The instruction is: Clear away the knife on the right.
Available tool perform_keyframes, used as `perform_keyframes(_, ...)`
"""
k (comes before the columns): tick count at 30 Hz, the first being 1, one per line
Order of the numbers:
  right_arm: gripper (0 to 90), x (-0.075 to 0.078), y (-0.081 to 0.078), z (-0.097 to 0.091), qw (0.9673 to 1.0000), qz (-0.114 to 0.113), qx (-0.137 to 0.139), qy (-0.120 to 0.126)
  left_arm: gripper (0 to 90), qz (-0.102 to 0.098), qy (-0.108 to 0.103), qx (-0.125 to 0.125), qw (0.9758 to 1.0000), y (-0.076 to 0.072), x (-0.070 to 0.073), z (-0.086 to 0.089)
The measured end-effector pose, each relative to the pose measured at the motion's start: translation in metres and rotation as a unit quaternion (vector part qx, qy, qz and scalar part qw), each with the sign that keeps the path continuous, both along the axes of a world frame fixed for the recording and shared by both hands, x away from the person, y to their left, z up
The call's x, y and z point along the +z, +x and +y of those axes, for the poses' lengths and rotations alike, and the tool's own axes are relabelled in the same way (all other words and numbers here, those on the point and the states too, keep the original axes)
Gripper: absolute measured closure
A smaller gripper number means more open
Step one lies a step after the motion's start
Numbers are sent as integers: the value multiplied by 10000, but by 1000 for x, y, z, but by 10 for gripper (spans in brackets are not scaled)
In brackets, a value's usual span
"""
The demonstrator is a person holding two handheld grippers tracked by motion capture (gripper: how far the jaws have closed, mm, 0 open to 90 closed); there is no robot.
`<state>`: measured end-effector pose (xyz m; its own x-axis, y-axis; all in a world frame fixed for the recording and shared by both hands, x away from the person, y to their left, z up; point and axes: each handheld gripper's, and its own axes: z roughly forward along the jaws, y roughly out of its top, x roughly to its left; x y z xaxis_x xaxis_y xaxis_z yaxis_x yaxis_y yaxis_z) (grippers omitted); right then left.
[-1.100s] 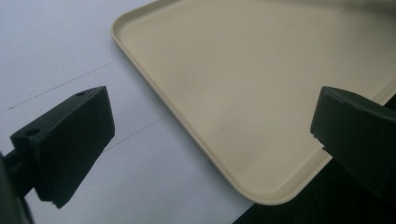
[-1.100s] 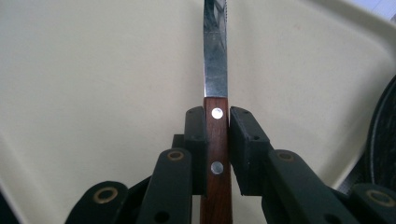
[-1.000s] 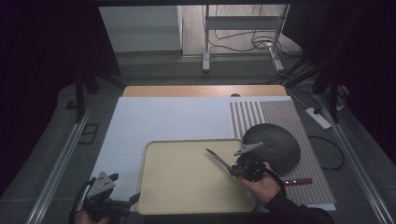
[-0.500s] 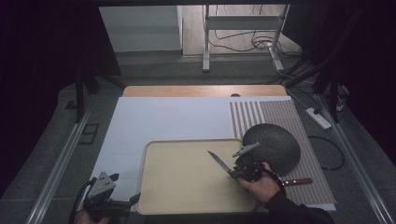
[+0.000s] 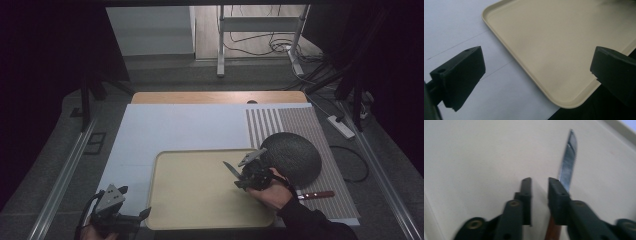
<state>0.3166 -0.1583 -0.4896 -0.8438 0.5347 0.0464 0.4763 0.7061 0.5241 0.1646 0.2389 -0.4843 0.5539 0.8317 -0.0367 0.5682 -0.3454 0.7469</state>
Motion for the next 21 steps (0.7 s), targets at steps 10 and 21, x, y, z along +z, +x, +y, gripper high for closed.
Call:
perform_keyframes(10,900,-18,8,2,9997,-81,-72,-231,0,-2,0,-6,10000,0,0,0)
perform_keyframes(21,900,-16,11,-15,9993,65,-313,-208,0,-10,-3,-12,10000,0,0,0)
